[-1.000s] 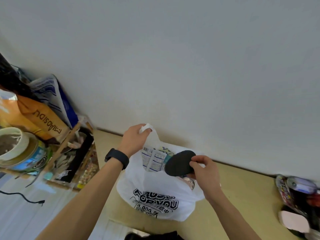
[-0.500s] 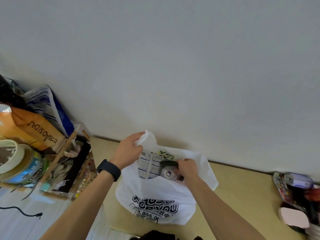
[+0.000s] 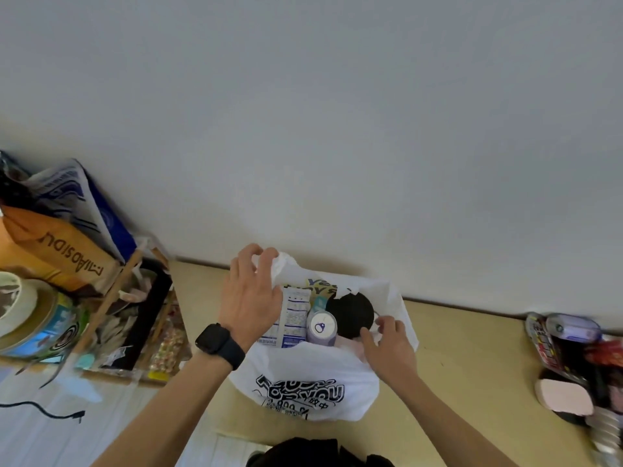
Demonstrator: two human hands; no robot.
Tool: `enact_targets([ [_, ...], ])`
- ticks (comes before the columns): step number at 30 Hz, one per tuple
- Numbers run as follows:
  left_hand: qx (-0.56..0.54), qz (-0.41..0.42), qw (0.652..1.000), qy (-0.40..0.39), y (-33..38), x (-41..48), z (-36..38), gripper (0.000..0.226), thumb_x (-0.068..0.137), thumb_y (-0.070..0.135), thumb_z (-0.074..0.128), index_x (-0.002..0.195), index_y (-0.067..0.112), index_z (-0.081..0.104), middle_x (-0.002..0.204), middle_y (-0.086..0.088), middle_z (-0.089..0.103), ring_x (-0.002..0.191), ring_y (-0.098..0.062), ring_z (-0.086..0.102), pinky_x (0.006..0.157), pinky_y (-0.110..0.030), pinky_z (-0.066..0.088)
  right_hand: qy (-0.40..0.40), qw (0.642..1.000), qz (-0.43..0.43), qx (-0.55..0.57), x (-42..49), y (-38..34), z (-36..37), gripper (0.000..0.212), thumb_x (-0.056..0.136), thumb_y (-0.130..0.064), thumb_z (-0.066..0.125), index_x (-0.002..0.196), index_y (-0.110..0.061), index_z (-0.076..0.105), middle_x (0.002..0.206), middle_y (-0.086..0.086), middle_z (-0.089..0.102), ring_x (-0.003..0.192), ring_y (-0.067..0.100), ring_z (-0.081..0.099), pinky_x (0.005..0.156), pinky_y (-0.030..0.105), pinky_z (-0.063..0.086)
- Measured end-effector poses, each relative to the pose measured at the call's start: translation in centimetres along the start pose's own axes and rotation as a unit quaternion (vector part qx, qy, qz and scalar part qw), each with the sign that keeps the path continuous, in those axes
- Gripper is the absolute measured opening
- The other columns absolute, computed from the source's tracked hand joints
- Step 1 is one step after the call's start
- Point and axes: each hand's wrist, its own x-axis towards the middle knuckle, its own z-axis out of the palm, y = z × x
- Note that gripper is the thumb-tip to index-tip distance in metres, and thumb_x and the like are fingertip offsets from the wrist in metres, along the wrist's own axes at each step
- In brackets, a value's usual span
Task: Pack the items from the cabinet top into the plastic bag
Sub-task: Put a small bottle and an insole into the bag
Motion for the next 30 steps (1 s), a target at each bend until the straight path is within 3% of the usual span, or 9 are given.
enact_targets([
  [3,0.144,0.183,0.972,0.012,0.3,-1.3,0.9,0.060,0.062,-0.005,0.064,0.116,0.019,0.058,0.145,-0.011,0.041,0.132,-0.033,0.037,0.106,-0.053,0.030,-0.108,0.981,-0.114,-0.116,-2.7,0.0,0.8,0.033,0.092,-0.054,0.046,0.106,-0.032,0.066,0.105,-0.010,0.064,0.096,0.016,0.060,0.085,0.033,0.047],
  [6,0.253,0.312,0.907,-0.130,0.7,-2.6,2.0,0.050,0.068,0.001,0.064,0.116,0.017,0.066,0.152,-0.011,0.041,0.145,-0.030,0.026,0.116,-0.057,0.006,-0.157,0.951,-0.173,-0.201,-4.4,-1.1,1.0,0.043,0.091,-0.058,0.037,0.087,-0.029,0.068,0.093,-0.007,0.064,0.098,0.019,0.058,0.090,0.036,0.038],
  [7,0.297,0.300,0.886,-0.191,0.8,-2.8,2.0,0.048,0.076,0.007,0.063,0.123,0.016,0.062,0.156,-0.013,0.034,0.149,-0.030,0.018,0.116,-0.060,-0.005,-0.167,0.942,-0.182,-0.226,-4.8,-1.4,1.0,0.046,0.094,-0.056,0.033,0.079,-0.026,0.064,0.088,-0.005,0.061,0.098,0.021,0.057,0.094,0.038,0.035],
  [9,0.365,0.169,0.865,-0.300,0.3,-2.7,2.2,0.053,0.090,0.016,0.051,0.142,0.014,0.042,0.163,-0.017,0.008,0.151,-0.032,-0.003,0.106,-0.062,-0.025,-0.186,0.925,-0.186,-0.275,-5.4,-1.7,0.8,0.047,0.099,-0.052,0.027,0.076,-0.024,0.057,0.087,0.003,0.061,0.097,0.026,0.055,0.101,0.043,0.028],
  [12,0.404,0.032,0.838,-0.367,-1.5,-3.2,1.7,0.079,0.088,0.047,0.055,0.153,0.020,0.018,0.162,-0.017,0.002,0.150,-0.033,0.000,0.083,-0.064,-0.043,-0.231,0.885,-0.169,-0.367,-5.8,-1.4,0.4,0.042,0.097,-0.055,0.033,0.087,-0.020,0.054,0.095,0.011,0.063,0.089,0.030,0.054,0.095,0.043,0.031],
  [15,0.381,0.022,0.830,-0.407,-2.8,-4.4,1.4,0.100,0.075,0.064,0.062,0.154,0.031,0.010,0.163,-0.014,0.003,0.150,-0.032,0.003,0.081,-0.067,-0.039,-0.231,0.881,-0.128,-0.392,-5.9,-0.4,0.3,0.047,0.091,-0.060,0.042,0.112,-0.020,0.055,0.116,0.009,0.063,0.107,0.029,0.059,0.095,0.043,0.033],
  [18,0.361,0.044,0.845,-0.393,-2.8,-5.7,1.6,0.093,0.079,0.054,0.062,0.154,0.036,0.011,0.164,-0.011,0.000,0.151,-0.030,0.000,0.086,-0.067,-0.038,-0.223,0.877,-0.057,-0.421,-5.1,0.2,0.0,0.062,0.088,-0.062,0.044,0.137,-0.024,0.043,0.138,0.007,0.044,0.119,0.030,0.053,0.100,0.046,0.032],
  [23,0.359,0.046,0.862,-0.356,-2.4,-5.5,1.3,0.079,0.086,0.040,0.055,0.154,0.034,0.015,0.164,-0.010,0.003,0.151,-0.027,0.003,0.101,-0.069,-0.025,-0.144,0.911,0.109,-0.371,-3.0,1.4,-1.8,0.050,0.083,-0.036,0.058,0.130,-0.023,0.045,0.143,0.004,0.028,0.100,0.027,0.059,0.075,0.038,0.042],
  [30,0.348,0.031,0.864,-0.363,-2.4,-5.7,1.7,0.087,0.081,0.052,0.060,0.153,0.037,0.014,0.162,-0.009,0.009,0.148,-0.029,0.012,0.082,-0.066,-0.041,0.059,0.989,0.113,-0.076,-3.2,4.5,-2.9,0.035,0.083,-0.003,0.045,0.117,-0.011,0.048,0.115,0.011,0.050,0.078,0.033,0.053,0.070,0.037,0.046],
])
